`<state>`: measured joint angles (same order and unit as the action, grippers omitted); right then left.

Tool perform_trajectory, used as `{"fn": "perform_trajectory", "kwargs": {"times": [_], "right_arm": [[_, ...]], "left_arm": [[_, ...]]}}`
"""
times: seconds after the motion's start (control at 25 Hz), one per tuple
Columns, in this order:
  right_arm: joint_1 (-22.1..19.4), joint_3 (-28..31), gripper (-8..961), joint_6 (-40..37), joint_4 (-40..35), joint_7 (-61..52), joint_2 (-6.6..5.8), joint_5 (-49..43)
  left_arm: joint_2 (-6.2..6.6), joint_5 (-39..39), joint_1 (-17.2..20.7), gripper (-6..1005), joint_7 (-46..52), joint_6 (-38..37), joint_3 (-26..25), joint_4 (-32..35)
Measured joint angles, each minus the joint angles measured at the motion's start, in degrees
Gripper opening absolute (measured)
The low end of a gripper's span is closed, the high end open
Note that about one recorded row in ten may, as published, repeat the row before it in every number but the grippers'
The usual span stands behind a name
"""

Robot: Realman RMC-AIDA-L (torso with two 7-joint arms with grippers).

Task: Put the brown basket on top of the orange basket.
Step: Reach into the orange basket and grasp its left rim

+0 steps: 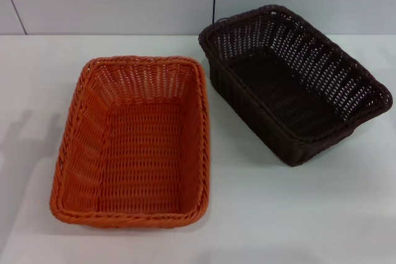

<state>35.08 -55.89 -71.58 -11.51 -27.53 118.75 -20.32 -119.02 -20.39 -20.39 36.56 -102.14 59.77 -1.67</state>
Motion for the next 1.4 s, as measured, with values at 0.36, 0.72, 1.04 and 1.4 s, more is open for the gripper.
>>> {"fn": "perform_trajectory", "kwargs": {"times": [0.36, 0.72, 1.04, 1.4], "right_arm": [[-0.54, -0.01, 622, 6.53, -7.85, -13.63, -0.89, -14.37], [-0.69, 1.08, 622, 9.81, -29.93, -57.88, -8.46, -59.65], [9.21, 22.01, 622, -21.41, -43.45, -69.22, -15.43, -96.33], [16.35, 21.71, 622, -36.03, -51.43, -63.58, -16.54, -116.43]], "left_arm": [[-0.06, 0.01, 0.10, 634, 0.06, 0.03, 0.00, 0.00], [0.01, 0.15, 0.12, 634, 0.15, 0.02, 0.00, 0.01], [0.33, 0.53, 0.29, 634, -0.25, -0.02, -0.23, 0.79], [0.47, 0.61, 1.01, 633, -1.15, -0.02, -3.14, 0.88]]}}
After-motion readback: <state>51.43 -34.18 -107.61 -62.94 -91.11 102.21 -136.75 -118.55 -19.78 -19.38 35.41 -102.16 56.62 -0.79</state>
